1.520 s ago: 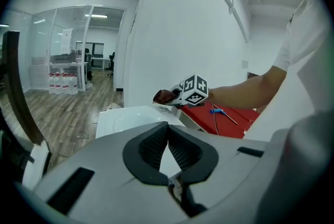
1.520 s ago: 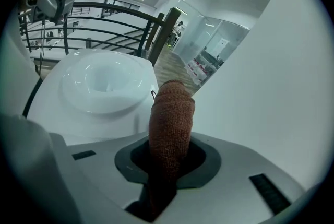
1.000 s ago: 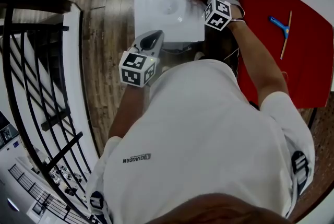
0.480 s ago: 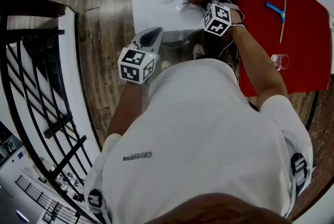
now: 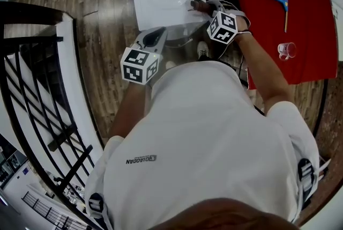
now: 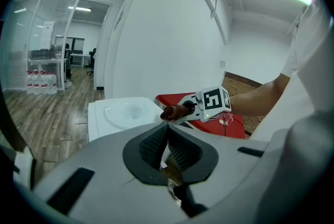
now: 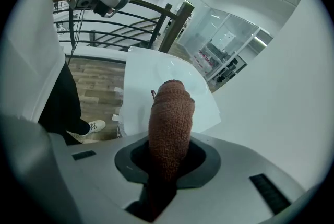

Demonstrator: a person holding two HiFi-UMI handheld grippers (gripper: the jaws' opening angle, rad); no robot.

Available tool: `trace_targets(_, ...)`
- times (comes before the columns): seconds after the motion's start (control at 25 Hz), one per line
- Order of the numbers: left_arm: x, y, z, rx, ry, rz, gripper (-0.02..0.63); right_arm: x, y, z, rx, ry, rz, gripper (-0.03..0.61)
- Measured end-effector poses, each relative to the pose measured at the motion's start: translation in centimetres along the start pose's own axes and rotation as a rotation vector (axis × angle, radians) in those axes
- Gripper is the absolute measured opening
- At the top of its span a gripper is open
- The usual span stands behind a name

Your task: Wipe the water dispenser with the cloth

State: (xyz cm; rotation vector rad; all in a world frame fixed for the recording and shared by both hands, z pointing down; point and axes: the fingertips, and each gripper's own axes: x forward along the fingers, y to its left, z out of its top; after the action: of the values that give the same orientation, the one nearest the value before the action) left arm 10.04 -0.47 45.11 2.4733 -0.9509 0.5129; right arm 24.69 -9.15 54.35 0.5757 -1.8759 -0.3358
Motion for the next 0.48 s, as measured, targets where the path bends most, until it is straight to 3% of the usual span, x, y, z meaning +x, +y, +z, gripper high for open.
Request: trace_targets(0.48,-2.4,-0.9,-1.5,0.034,0.008,-0.06,-0.008,-3.2,5.2,1.0,0.025,0.024,0.001,0.064)
